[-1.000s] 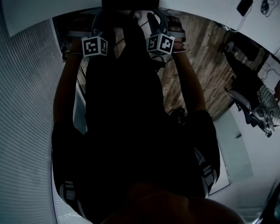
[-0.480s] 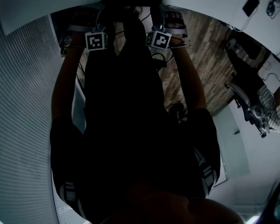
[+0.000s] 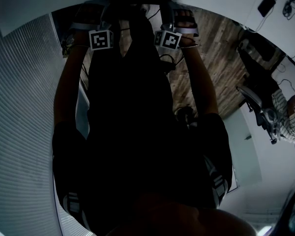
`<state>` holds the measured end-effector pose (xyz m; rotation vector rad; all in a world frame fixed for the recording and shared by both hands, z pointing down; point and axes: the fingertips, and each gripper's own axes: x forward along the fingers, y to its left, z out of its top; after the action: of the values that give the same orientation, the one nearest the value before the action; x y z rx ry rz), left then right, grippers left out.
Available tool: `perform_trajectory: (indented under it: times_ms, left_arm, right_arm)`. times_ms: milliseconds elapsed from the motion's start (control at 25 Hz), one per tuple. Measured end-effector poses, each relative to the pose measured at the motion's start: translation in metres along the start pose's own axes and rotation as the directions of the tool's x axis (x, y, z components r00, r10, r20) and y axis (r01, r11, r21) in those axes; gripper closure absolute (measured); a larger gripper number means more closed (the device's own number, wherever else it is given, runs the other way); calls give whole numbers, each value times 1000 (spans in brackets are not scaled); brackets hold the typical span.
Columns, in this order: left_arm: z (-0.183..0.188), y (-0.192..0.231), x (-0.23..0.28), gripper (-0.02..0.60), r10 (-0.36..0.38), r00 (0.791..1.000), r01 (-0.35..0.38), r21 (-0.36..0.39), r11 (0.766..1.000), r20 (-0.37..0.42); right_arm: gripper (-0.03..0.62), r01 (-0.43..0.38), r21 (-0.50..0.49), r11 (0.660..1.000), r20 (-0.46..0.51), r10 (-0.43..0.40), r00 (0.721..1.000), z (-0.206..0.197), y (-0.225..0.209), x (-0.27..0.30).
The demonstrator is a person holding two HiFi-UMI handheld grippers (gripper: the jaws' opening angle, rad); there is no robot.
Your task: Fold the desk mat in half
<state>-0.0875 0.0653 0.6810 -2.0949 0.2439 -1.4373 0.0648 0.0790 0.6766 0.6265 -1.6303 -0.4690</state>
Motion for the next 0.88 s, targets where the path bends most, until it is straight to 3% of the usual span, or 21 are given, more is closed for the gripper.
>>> perform_trajectory:
  times_ms: [440,880]
  left_arm:
    - [-1,3,-5,513,32,999,-30,68,997,-25]
    - [6,10,-20,565,-42,999,42,-25,999,1]
  right_arm:
    - [579,10,12,1000,32,-10,999,-1,-1,-8]
    - [583,-26,48,998,67,23,997,6,-15,-22]
